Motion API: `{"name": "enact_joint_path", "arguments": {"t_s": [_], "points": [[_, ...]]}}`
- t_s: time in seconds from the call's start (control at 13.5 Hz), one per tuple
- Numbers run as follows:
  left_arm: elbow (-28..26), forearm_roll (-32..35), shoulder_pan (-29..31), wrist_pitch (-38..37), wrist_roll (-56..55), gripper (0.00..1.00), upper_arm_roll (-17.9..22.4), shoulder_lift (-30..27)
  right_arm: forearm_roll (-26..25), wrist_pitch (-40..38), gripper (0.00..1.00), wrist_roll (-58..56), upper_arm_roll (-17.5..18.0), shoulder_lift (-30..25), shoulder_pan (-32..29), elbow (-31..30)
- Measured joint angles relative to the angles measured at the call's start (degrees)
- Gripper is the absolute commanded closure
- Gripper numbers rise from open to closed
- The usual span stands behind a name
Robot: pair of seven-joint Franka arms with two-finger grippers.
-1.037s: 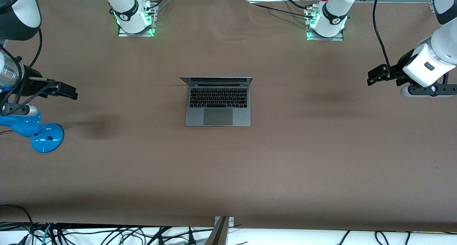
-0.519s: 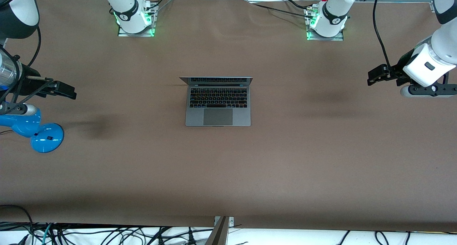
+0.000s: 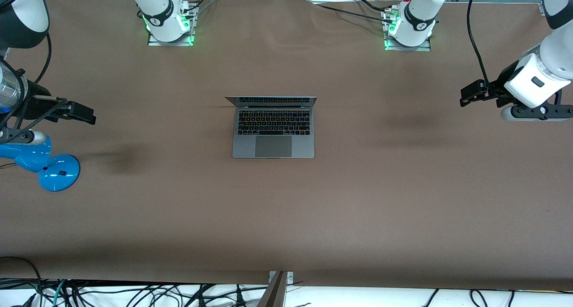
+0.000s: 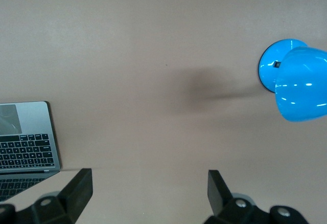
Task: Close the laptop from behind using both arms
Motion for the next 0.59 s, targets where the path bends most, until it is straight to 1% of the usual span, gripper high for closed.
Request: {"name": "enact_joint_path", "arguments": {"t_s": [0.44, 0.59], "points": [[0.00, -0.20, -0.32, -0.93, 0.00, 0.00, -0.61, 0.00, 0.00, 0.04, 0.00, 0.05, -0.01, 0.00, -0.01, 1.20], [0.00, -1.63, -0.37, -1.13, -0.03, 0.00, -1.27, 0.00, 0.00, 0.11, 0.00, 0.18, -0.02, 0.00, -0.02, 1.55]]}}
